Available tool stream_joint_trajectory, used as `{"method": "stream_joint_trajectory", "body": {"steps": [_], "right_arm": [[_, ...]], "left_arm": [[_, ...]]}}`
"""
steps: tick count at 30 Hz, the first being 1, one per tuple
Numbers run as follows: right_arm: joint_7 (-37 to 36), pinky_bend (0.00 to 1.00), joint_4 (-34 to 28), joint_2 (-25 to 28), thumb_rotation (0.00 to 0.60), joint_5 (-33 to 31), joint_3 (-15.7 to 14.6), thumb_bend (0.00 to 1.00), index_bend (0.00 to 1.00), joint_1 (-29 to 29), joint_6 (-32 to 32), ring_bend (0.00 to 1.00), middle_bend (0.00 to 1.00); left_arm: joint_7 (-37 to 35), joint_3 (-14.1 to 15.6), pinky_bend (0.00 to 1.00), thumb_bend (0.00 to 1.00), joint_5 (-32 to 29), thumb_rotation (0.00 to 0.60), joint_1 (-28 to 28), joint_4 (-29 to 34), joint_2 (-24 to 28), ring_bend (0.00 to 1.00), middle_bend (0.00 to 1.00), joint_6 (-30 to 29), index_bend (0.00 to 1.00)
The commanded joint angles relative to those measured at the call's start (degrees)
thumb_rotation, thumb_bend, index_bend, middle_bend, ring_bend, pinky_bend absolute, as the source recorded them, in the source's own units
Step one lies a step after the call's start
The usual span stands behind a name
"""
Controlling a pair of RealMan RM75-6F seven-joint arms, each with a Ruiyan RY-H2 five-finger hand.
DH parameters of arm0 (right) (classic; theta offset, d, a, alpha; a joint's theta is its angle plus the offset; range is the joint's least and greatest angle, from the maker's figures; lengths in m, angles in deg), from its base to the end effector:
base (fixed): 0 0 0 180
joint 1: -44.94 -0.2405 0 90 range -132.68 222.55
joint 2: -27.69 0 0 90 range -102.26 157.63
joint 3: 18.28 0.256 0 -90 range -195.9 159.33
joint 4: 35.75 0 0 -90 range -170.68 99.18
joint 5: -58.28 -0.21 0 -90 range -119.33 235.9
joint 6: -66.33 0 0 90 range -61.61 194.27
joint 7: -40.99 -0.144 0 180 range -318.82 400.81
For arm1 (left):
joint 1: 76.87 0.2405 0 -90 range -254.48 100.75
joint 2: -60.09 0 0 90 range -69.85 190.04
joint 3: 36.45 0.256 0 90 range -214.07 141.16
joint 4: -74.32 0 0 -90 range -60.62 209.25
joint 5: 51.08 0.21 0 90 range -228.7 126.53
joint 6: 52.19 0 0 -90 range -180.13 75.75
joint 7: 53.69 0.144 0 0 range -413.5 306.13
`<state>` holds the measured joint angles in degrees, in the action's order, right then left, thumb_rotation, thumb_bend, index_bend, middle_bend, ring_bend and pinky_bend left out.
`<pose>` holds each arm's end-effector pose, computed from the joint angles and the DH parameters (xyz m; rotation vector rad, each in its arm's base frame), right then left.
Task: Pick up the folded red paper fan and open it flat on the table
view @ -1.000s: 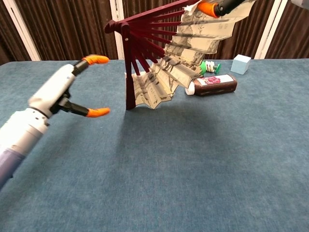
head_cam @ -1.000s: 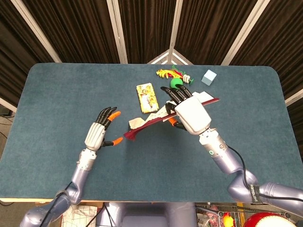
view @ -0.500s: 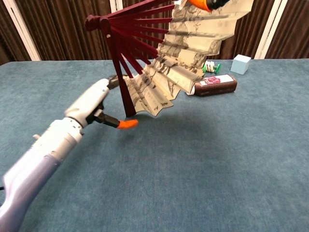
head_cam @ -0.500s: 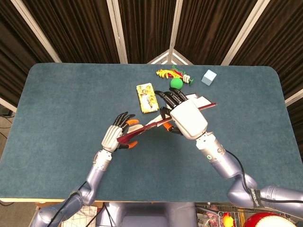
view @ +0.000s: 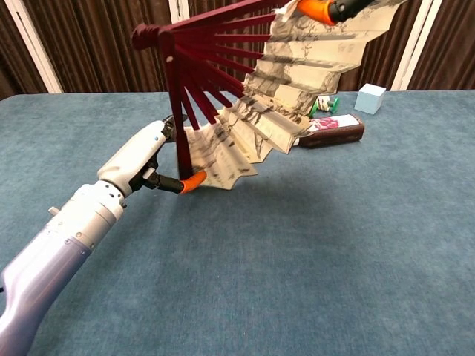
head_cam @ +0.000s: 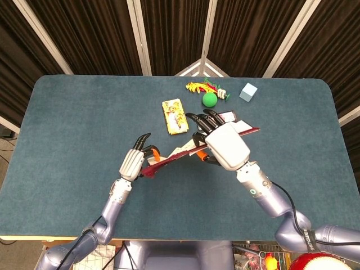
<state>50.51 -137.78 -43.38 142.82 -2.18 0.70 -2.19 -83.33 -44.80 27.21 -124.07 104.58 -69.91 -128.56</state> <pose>-0.0546 -0.3325 0.1089 1.8349 -0.5411 1.4759 -0.1066 0.3357 -0.1280 -1.5199 -1.1795 -1.6489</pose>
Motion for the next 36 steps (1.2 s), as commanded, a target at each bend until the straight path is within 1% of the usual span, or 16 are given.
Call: {"method": "stream_joint_trajectory", "body": {"steps": [1, 5, 13, 17, 19, 22, 28, 30, 36], "right_arm": [[-0.7, 0.17, 0.4, 0.5, 0.600, -0.4, 0.3, 0.46, 0.82, 0.4, -0.5, 0.22, 0.18], [-1.3, 0.17, 0.9, 1.3, 0.600, -1.4, 0.9, 0.46, 0.82, 1.0, -0.8, 0.22, 0.18], [-3.4, 0.17, 3.2, 2.1, 0.600, -3.6, 2.1, 0.46, 0.82, 1.4, -0.7, 0.22, 0.18], [-5.2, 0.17, 4.6, 1.9, 0.600, -5.0, 2.9, 0.46, 0.82, 1.6, -0.9, 0.22, 0.18], [-6.0, 0.17, 5.3, 1.9, 0.600, -5.8, 3.2, 0.46, 0.82, 1.7, -0.7, 0.22, 0.18], [-6.4, 0.17, 6.5, 2.2, 0.600, -6.8, 3.7, 0.46, 0.82, 1.6, -0.2, 0.22, 0.18], [-6.3, 0.17, 6.5, 2.6, 0.600, -7.4, 3.9, 0.46, 0.82, 1.7, -0.1, 0.22, 0.18], [-6.4, 0.17, 6.3, 2.6, 0.600, -7.4, 3.8, 0.46, 0.82, 1.8, -0.1, 0.22, 0.18], [-6.6, 0.17, 7.2, 1.9, 0.600, -7.8, 3.1, 0.46, 0.82, 2.2, 0.2, 0.22, 0.18]], "left_arm": [[-0.1, -0.1, 0.10, 0.53, -0.3, 0.600, -0.4, -2.8, 0.0, 0.10, 0.54, -2.6, 0.71], [-1.1, -1.2, 0.13, 0.53, -0.6, 0.600, -0.9, -6.5, 0.0, 0.12, 0.55, -4.6, 0.72], [-5.8, -3.3, 0.13, 0.52, -0.4, 0.600, -1.9, -13.8, 0.1, 0.12, 0.53, -8.5, 0.70], [-7.3, -4.6, 0.13, 0.51, -0.4, 0.600, -2.7, -14.9, 1.6, 0.12, 0.53, -10.7, 0.70], [-7.3, -5.1, 0.13, 0.51, -0.3, 0.600, -3.2, -14.7, 2.7, 0.12, 0.53, -11.7, 0.70], [-5.8, -5.0, 0.13, 0.52, 0.7, 0.600, -3.8, -13.9, 5.0, 0.12, 0.53, -14.6, 0.70], [-2.2, -6.0, 0.13, 0.51, 1.7, 0.600, -4.9, -7.9, 9.7, 0.12, 0.52, -18.9, 0.70], [0.0, -5.7, 0.13, 0.51, 2.6, 0.600, -4.7, -5.5, 11.6, 0.12, 0.52, -20.5, 0.70], [4.4, -4.1, 0.13, 0.51, 4.9, 0.600, -2.9, -2.0, 16.5, 0.12, 0.52, -23.1, 0.69]]}}
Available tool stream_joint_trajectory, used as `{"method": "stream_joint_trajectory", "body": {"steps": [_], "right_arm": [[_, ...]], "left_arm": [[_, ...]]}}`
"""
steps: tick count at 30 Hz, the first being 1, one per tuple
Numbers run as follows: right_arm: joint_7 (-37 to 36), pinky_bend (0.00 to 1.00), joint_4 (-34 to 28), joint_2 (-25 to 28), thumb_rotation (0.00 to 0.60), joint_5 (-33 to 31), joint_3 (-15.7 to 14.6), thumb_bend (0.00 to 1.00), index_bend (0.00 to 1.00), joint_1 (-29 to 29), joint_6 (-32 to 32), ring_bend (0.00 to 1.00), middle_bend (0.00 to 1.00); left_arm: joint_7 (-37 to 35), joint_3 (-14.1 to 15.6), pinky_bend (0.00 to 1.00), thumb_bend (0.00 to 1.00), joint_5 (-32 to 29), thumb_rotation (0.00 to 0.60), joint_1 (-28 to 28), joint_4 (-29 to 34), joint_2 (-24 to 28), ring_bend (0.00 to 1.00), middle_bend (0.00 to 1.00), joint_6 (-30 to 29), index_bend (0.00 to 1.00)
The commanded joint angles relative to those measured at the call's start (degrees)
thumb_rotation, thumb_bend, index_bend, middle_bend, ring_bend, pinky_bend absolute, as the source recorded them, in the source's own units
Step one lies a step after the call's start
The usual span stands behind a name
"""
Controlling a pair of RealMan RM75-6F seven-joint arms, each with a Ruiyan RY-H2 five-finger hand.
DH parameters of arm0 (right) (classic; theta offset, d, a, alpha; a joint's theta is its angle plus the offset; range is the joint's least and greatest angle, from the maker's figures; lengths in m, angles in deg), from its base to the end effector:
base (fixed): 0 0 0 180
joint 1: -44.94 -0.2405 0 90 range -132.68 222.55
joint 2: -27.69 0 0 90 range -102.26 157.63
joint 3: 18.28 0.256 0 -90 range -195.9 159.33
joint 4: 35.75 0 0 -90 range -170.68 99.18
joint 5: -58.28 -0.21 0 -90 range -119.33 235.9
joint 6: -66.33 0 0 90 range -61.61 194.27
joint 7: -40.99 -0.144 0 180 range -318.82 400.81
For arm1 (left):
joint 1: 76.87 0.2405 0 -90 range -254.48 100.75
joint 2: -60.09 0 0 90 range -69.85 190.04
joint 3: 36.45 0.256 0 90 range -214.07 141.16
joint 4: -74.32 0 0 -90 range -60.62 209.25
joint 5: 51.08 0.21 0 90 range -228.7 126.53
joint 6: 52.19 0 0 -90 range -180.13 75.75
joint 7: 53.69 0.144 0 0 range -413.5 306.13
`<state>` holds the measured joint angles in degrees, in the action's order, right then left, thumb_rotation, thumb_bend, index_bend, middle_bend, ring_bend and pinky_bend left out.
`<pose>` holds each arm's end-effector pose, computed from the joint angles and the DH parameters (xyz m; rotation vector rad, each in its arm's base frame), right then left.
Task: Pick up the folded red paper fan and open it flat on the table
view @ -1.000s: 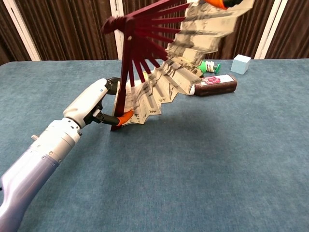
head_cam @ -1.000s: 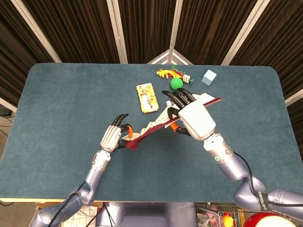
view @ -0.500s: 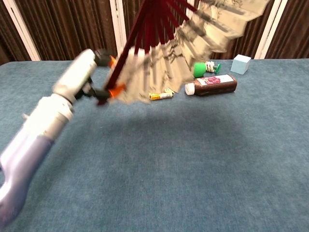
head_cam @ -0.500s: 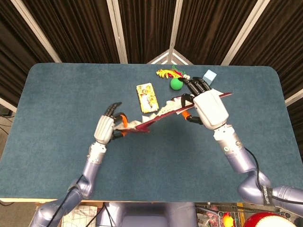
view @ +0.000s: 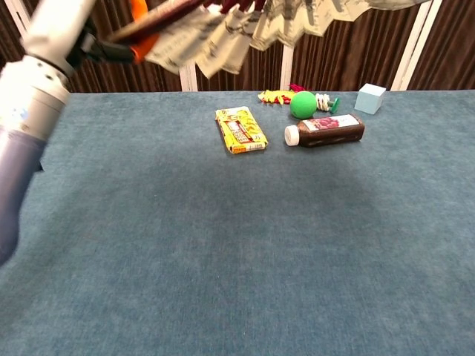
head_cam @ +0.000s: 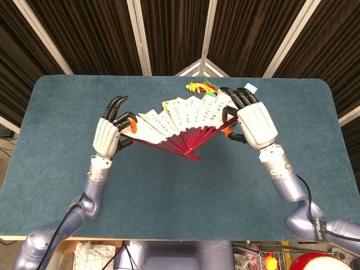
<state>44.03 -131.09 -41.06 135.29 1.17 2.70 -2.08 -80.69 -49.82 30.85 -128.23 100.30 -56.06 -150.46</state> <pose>-0.0938 -0.3704 0.1432 1.6392 -0.6571 1.4260 -0.1164 0.3895 0.0214 -1.3242 -0.4266 -1.8671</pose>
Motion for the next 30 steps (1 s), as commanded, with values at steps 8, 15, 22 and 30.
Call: {"method": "stream_joint_trajectory", "body": {"steps": [8, 15, 22, 30], "right_arm": [[-1.0, 0.17, 4.9, -2.8, 0.600, -1.3, -0.9, 0.46, 0.82, 0.4, 0.4, 0.22, 0.18], [-1.2, 0.17, 8.0, -4.2, 0.600, -1.9, -1.3, 0.46, 0.82, 0.5, 0.8, 0.22, 0.18], [-1.3, 0.17, 10.8, -6.2, 0.600, -1.4, -3.2, 0.46, 0.82, 0.6, 2.1, 0.22, 0.18], [1.7, 0.14, 11.7, -6.5, 0.600, -4.0, -4.6, 0.43, 0.47, 0.7, 5.5, 0.17, 0.18]], "left_arm": [[3.1, 2.5, 0.13, 0.51, 2.3, 0.600, 5.4, 4.8, 7.7, 0.12, 0.52, -0.8, 0.69], [1.7, 3.2, 0.13, 0.51, 2.6, 0.600, 7.3, 2.1, 7.8, 0.12, 0.52, 0.9, 0.69], [1.1, 3.7, 0.08, 0.49, 3.2, 0.600, 7.4, -1.4, 5.9, 0.06, 0.36, 2.3, 0.60], [-0.5, 6.7, 0.00, 0.45, 5.4, 0.600, 7.7, 1.2, 8.2, 0.00, 0.00, 7.3, 0.05]]}}
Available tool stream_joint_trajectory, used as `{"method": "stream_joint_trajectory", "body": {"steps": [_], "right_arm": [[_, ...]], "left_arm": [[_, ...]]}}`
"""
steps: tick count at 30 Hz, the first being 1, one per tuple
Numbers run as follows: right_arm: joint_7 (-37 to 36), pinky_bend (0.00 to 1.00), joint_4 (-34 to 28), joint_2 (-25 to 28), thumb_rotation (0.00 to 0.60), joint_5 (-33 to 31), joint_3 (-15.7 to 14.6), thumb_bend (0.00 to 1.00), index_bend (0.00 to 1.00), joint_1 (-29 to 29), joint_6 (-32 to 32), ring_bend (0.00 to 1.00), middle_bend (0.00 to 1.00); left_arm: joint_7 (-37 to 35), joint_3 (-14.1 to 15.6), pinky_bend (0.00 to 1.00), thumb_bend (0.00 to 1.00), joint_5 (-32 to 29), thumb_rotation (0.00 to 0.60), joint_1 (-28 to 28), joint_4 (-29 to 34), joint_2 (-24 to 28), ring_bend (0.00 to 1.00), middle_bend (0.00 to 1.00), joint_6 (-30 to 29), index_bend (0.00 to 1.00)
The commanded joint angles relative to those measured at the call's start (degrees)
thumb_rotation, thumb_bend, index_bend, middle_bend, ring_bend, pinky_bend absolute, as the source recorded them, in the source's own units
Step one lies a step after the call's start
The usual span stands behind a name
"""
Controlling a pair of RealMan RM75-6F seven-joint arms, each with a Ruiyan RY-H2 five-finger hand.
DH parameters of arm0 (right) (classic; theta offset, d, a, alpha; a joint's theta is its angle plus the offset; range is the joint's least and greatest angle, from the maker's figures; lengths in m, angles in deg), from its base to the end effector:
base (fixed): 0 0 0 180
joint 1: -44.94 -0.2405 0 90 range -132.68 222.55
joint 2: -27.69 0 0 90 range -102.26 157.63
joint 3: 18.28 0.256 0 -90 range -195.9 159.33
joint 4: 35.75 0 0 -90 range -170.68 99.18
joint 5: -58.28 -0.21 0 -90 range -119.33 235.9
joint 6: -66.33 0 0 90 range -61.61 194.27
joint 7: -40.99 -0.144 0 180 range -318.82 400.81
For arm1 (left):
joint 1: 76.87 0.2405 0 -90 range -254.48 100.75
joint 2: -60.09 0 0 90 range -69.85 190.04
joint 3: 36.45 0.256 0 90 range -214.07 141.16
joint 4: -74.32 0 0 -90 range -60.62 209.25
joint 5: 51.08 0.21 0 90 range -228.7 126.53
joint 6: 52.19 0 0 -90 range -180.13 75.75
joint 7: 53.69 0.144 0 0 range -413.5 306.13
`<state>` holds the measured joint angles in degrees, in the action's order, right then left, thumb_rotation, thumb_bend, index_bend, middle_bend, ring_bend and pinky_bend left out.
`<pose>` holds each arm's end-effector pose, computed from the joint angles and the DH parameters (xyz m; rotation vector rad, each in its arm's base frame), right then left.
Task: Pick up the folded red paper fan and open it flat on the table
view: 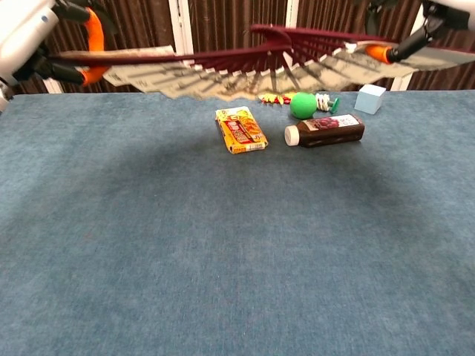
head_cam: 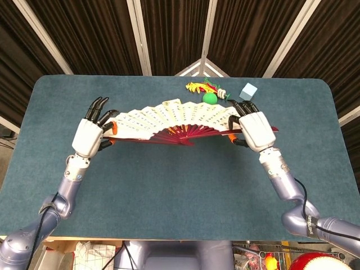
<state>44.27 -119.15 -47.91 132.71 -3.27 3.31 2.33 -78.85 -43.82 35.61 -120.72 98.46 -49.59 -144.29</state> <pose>-0.1490 -0.3862 0.1017 1.6600 -0.7397 1.2062 -0.1837 0.3875 0.0365 -1.5322 -0.3911 -1.5627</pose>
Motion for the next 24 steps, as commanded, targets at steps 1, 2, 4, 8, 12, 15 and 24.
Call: {"method": "stream_joint_trajectory", "body": {"steps": [1, 2, 4, 8, 12, 15, 24], "right_arm": [[2.2, 0.13, -0.4, 0.5, 0.600, -1.9, -0.1, 0.41, 0.44, 0.1, 1.3, 0.16, 0.18], [2.9, 0.13, -0.6, 0.6, 0.600, -2.4, -0.1, 0.40, 0.42, 0.2, 1.3, 0.16, 0.18], [3.5, 0.12, -1.0, 0.6, 0.600, -3.1, 0.1, 0.39, 0.39, 0.3, 1.3, 0.15, 0.17], [5.3, 0.12, -2.1, 0.6, 0.600, -4.6, 0.5, 0.39, 0.36, 0.4, 1.2, 0.14, 0.16], [6.8, 0.12, -3.0, 0.4, 0.600, -5.4, 1.0, 0.39, 0.35, 0.5, 0.4, 0.14, 0.16], [8.4, 0.11, -3.6, 1.0, 0.600, -5.9, 1.0, 0.39, 0.35, 0.6, 0.4, 0.14, 0.16], [8.3, 0.09, -4.6, 2.6, 0.600, -7.0, 0.4, 0.39, 0.34, 1.5, 1.7, 0.14, 0.15]], "left_arm": [[-3.1, 0.6, 0.00, 0.43, 0.7, 0.600, 0.3, 4.8, 2.5, 0.00, 0.00, 0.9, 0.04], [-3.9, 0.5, 0.00, 0.40, 0.7, 0.600, 0.6, 7.2, 3.4, 0.00, 0.00, 0.7, 0.04], [-4.0, 0.6, 0.00, 0.35, 0.9, 0.600, 1.1, 11.1, 4.9, 0.00, 0.00, 0.4, 0.03], [-3.2, 0.8, 0.00, 0.25, 0.2, 0.600, 3.2, 26.1, 10.8, 0.00, 0.00, 1.6, 0.02], [3.3, 0.7, 0.00, 0.21, -1.3, 0.600, 5.1, 43.2, 18.8, 0.00, 0.00, 3.8, 0.01], [9.7, 0.5, 0.00, 0.21, -2.4, 0.600, 6.8, 52.6, 24.1, 0.00, 0.00, 4.3, 0.01], [23.3, 2.4, 0.00, 0.17, -7.6, 0.600, 11.1, 64.6, 35.3, 0.00, 0.00, 9.4, 0.02]]}}
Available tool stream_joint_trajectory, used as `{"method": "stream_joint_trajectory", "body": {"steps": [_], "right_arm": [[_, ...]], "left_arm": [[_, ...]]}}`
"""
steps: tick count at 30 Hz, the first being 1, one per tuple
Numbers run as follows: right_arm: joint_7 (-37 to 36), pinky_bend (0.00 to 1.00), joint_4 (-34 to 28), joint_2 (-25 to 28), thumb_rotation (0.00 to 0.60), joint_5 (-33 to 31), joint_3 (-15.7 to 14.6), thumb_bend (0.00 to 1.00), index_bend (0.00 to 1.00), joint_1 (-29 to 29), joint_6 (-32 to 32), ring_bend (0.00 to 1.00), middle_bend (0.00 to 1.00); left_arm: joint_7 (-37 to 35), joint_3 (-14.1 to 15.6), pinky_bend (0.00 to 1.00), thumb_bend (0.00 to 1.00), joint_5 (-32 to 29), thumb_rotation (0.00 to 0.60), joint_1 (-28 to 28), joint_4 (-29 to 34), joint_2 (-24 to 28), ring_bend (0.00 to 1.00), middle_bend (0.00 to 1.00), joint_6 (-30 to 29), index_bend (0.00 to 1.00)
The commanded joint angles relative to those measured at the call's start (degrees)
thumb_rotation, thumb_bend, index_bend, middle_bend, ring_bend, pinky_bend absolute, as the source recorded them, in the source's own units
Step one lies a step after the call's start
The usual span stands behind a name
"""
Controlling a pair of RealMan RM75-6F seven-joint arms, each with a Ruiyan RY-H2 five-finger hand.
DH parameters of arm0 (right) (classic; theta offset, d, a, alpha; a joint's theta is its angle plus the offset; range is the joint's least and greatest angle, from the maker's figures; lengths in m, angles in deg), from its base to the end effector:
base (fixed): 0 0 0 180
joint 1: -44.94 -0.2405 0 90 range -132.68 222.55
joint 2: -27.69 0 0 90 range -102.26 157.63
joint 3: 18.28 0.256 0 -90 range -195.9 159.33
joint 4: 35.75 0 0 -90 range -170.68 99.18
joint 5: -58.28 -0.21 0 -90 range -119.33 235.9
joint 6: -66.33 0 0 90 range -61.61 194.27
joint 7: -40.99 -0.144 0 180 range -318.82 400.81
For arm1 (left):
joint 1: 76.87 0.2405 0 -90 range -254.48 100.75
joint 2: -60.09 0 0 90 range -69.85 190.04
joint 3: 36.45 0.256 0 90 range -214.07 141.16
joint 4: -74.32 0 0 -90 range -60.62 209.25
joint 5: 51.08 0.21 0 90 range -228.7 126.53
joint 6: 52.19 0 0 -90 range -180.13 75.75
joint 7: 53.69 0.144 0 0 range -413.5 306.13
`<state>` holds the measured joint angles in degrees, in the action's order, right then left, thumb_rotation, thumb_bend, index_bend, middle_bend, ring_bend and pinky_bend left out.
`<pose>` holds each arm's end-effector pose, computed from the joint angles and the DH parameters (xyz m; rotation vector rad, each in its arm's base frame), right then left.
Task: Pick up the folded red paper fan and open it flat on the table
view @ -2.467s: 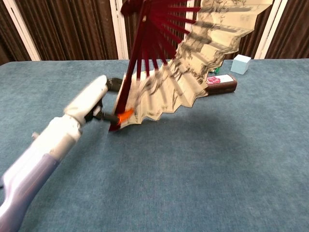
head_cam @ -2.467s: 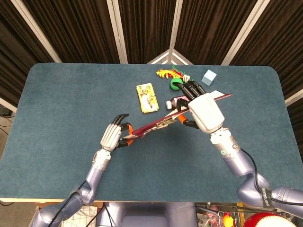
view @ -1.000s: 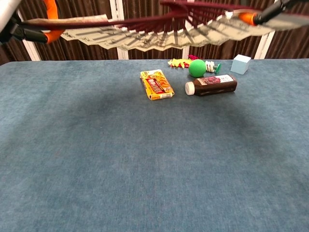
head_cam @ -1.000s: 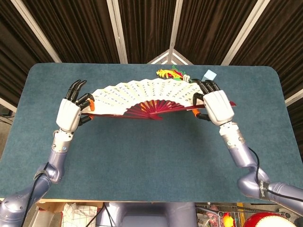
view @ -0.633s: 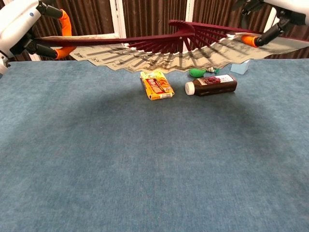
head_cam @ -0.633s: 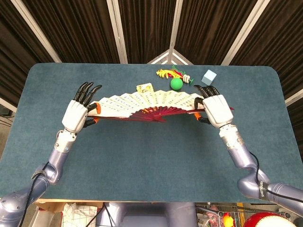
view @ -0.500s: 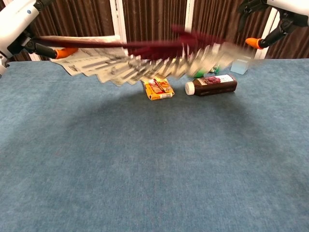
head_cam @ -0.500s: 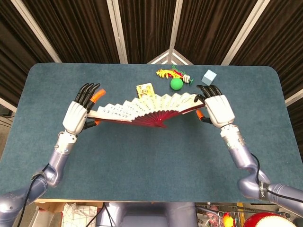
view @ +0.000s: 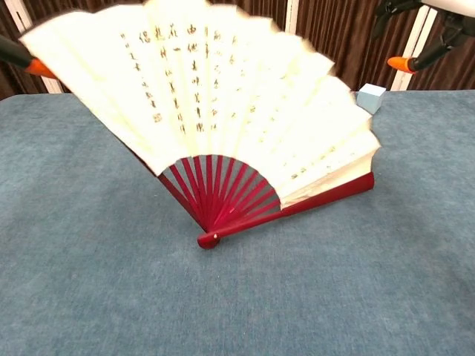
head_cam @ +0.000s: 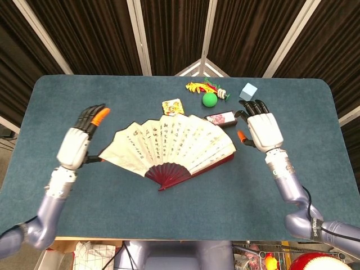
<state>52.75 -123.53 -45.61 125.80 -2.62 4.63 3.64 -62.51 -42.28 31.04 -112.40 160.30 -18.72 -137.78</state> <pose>-0.1598 -0.3819 0.1091 1.6192 -0.7580 1.0782 -0.1694 0.3222 0.0973 -1.5229 -0.8210 -1.5279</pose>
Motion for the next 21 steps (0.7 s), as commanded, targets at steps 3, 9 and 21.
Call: {"method": "stream_joint_trajectory", "body": {"steps": [3, 9, 21], "right_arm": [[-0.3, 0.09, -0.7, 0.6, 0.600, -0.3, -0.4, 0.39, 0.33, 0.3, 0.9, 0.13, 0.15], [-0.5, 0.09, -1.0, 0.7, 0.600, -0.2, -0.1, 0.39, 0.33, 0.1, 1.0, 0.13, 0.15], [-1.4, 0.09, 0.1, -0.5, 0.600, -0.3, 0.0, 0.39, 0.33, 0.4, 0.5, 0.13, 0.15]], "left_arm": [[9.2, 0.4, 0.00, 0.17, -3.6, 0.600, 3.3, -1.0, 3.4, 0.00, 0.00, 3.0, 0.02], [16.4, -1.0, 0.00, 0.17, -7.7, 0.600, 2.8, -10.5, -0.3, 0.00, 0.00, 7.2, 0.02], [41.7, -5.8, 0.00, 0.17, -27.2, 0.600, 4.5, 1.5, 2.0, 0.00, 0.00, 10.8, 0.00]]}}
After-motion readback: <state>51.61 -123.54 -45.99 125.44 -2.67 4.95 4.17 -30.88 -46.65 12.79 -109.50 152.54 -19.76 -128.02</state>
